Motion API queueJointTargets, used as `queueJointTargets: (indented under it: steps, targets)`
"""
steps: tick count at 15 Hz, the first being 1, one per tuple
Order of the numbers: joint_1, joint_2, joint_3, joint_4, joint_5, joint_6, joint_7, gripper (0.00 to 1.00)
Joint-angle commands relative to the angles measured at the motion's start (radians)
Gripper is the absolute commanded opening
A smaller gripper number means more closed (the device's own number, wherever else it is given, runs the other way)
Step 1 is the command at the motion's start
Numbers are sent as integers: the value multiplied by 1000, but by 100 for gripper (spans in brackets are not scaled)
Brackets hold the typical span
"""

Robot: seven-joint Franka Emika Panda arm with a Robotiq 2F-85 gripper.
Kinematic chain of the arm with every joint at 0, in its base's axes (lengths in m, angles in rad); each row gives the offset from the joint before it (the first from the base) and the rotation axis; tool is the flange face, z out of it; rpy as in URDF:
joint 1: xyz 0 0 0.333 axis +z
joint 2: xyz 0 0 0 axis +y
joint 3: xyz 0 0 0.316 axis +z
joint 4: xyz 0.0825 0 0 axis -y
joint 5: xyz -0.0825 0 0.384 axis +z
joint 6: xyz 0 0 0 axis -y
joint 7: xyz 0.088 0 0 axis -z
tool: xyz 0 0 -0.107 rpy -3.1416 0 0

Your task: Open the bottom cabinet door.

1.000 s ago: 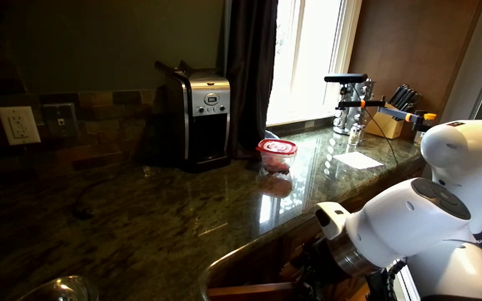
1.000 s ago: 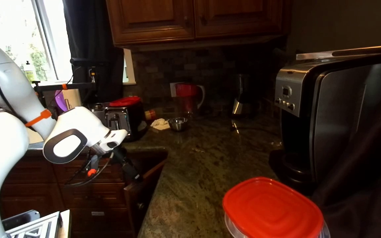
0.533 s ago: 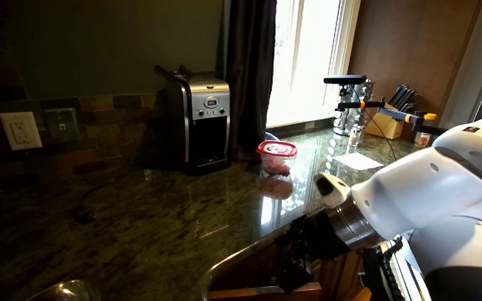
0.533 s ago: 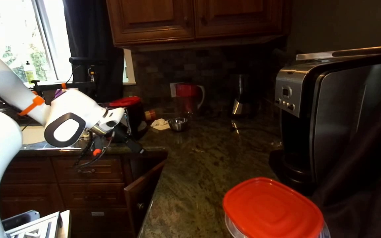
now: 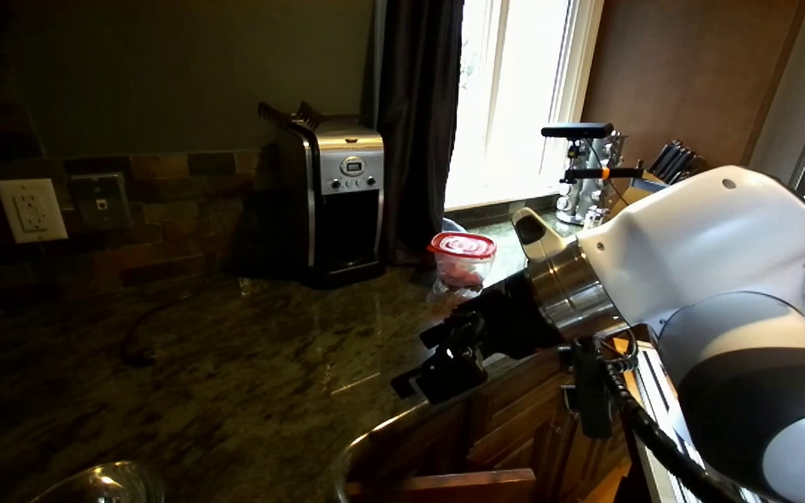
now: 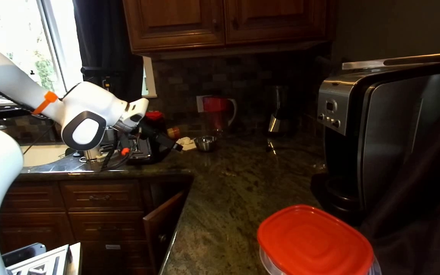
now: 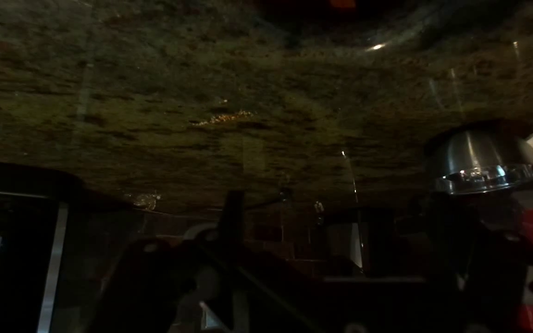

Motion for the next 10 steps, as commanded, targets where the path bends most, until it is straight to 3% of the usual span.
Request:
queueJointTargets:
  steps: [1, 4, 7, 8, 9, 10]
  targets:
    - [1, 0, -1, 0, 0, 0, -1, 100]
    - [-4, -41, -9, 13, 5, 38, -4, 100]
    - [24, -47, -103, 51, -17, 95, -36, 100]
    - [-11, -69, -110, 78, -80, 119, -3, 100]
    - [-11, -19, -65, 54, -25, 89, -10, 100]
    - [-16, -24, -78, 67, -32, 92, -12, 100]
